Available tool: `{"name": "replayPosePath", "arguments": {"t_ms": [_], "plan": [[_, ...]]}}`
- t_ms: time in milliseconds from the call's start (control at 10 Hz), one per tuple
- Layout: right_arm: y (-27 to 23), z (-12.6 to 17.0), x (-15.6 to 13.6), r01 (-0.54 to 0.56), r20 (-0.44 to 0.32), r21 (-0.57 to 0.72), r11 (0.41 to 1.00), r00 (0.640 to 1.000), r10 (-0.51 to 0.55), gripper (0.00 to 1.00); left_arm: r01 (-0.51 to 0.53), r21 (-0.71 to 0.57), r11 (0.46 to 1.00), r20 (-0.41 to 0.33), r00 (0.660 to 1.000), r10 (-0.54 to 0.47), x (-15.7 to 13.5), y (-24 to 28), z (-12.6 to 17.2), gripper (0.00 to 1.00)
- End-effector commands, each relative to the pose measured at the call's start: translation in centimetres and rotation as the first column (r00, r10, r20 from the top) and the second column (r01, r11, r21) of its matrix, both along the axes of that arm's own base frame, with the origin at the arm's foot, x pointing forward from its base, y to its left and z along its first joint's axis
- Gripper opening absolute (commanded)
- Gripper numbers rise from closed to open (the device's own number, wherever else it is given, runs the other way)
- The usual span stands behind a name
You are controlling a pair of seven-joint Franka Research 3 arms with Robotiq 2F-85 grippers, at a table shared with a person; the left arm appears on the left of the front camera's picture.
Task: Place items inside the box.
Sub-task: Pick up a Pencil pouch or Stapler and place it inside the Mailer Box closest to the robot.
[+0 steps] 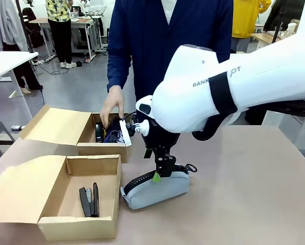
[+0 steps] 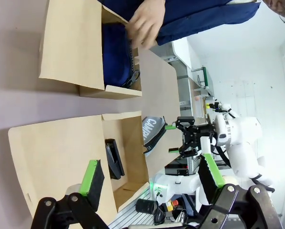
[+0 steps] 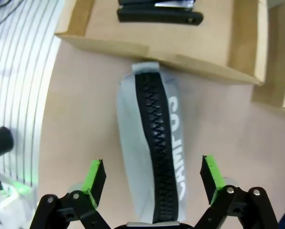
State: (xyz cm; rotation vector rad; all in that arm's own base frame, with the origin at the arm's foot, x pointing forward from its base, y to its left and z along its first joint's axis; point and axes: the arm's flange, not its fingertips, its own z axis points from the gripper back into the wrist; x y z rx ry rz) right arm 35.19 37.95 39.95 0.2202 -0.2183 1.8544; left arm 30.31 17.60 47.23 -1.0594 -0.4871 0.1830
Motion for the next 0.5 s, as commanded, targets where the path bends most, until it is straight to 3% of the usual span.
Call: {"name": "replayPosePath", "arguments": {"t_ms": [0, 400], "plan": [[-0.1, -1.9, 0.2, 0.003, -0.02, -0.041, 0.999, 1.0, -0.004, 1.0, 0.003, -0.015, 1.0, 0.026, 1.0, -0.002, 0.0, 0.0, 0.1, 1.0], [-1.3, -5.6, 0.3, 0.047, -0.047, -0.09, 0.995, 0.998, -0.051, 1.0, 0.003, -0.015, 1.0, 0.026, 1.0, -0.002, 0.0, 0.0, 0.1, 1.0]]}}
